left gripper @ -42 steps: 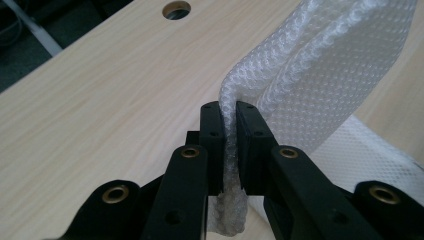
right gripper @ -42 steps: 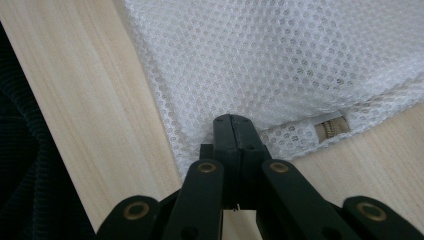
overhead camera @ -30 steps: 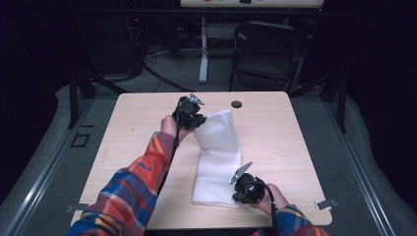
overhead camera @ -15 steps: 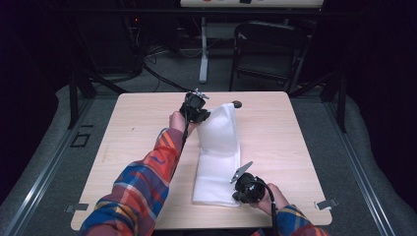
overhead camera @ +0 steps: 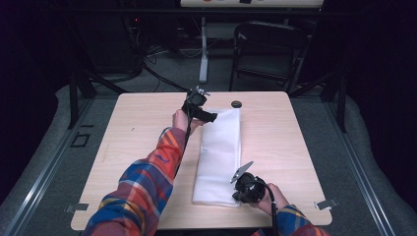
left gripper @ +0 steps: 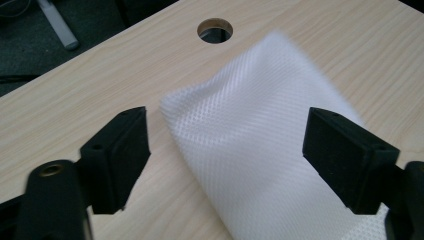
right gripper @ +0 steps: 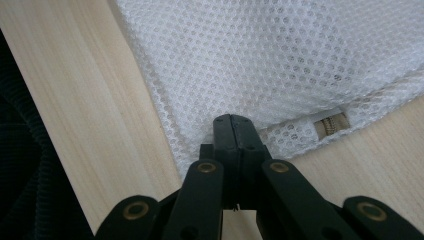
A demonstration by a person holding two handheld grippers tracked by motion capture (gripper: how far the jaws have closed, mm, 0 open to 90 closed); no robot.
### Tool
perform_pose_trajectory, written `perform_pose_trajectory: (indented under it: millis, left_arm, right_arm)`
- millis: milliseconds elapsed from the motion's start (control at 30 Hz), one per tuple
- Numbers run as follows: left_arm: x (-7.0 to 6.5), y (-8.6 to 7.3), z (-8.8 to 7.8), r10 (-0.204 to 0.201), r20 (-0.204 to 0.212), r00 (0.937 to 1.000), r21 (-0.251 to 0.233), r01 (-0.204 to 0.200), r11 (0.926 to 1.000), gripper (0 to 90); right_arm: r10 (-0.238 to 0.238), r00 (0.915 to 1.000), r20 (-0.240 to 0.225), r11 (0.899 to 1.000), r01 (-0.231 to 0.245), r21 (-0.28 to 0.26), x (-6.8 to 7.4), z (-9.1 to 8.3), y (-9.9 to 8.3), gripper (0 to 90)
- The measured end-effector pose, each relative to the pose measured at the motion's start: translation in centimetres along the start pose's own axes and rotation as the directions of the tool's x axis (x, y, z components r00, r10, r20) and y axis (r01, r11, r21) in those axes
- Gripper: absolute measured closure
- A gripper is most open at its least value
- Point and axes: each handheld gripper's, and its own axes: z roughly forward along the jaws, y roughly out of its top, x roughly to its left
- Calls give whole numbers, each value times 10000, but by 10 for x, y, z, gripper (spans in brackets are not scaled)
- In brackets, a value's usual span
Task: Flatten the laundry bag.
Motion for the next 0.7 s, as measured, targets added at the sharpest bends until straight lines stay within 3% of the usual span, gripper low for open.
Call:
perform_pose_trajectory:
  millis: [133,167,200,267,367,400,533,700]
  left_arm:
    - [-1,-6,-6,76,202,9998,118,-79,9999,156]
    - [-4,-11,-10,237,394,9989,182,-244,9995,156]
    - [-6,-14,-12,305,419,9987,193,-314,9993,155]
    - [-9,-18,-15,387,487,9981,162,-395,9991,151]
    - [-16,-30,-24,644,631,9959,18,-647,9979,132]
    - [-21,-40,-30,716,868,9937,-43,-715,9974,126]
    - [-31,-56,-43,988,1112,9889,6,-995,9950,106]
    - [-41,-72,-55,1068,1346,9851,-38,-1073,9942,87]
  right_arm:
    - [-32,10000,15,10000,32,67,0,-1,1,868]
    - [-106,9999,64,9997,105,206,0,-3,2,802]
    - [107,9999,123,9999,-105,-134,2,-2,1,742]
    - [-146,9990,434,9997,139,183,2,-10,5,650]
    - [253,9992,318,9996,-251,-86,-1,-14,5,491]
    - [359,9988,345,9993,-354,-148,-2,-15,4,410]
    - [911,9936,673,9952,-886,-406,-6,-20,3,186]
    - [1165,9896,844,9922,-1123,-532,-9,-25,2,140]
